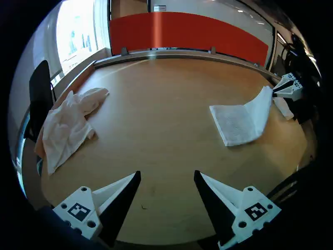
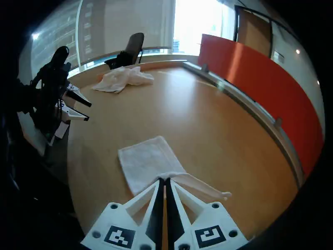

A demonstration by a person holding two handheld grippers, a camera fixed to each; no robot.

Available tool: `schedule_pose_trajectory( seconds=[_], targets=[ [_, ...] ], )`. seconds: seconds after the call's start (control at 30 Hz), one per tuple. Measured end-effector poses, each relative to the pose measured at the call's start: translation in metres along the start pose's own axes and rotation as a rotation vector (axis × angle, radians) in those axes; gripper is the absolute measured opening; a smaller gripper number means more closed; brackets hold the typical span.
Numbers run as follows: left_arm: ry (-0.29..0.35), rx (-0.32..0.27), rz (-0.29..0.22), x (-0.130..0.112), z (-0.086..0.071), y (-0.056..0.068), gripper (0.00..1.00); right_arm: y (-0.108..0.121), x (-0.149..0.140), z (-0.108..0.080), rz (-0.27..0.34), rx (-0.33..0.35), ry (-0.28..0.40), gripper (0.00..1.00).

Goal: Fold towel

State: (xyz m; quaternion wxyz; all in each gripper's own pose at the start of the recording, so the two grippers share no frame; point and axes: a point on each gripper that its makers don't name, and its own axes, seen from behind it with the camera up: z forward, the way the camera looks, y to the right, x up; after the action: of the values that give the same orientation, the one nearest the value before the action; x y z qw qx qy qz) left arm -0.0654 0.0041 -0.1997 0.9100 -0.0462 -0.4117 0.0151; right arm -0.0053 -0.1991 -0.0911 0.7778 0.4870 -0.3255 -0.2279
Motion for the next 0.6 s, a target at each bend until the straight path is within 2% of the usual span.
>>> schedule_pose_trajectory(
  seconds=[0.3,0.47,0.6],
  targets=[
    [0.013,0.012,-0.024,-0.002,-0.01,-0.008,0.95,-0.038,0.021,0.057,-0.069,0.119,-0.031,0.03],
    [0.013,0.023,-0.047,-0.007,-0.015,-0.013,0.95,-0.065,0.021,0.092,-0.073,0.179,-0.061,0.03],
    [0.011,0.029,-0.063,-0.011,-0.017,-0.017,0.95,-0.083,0.01,0.117,-0.063,0.213,-0.094,0.03]
  ],
)
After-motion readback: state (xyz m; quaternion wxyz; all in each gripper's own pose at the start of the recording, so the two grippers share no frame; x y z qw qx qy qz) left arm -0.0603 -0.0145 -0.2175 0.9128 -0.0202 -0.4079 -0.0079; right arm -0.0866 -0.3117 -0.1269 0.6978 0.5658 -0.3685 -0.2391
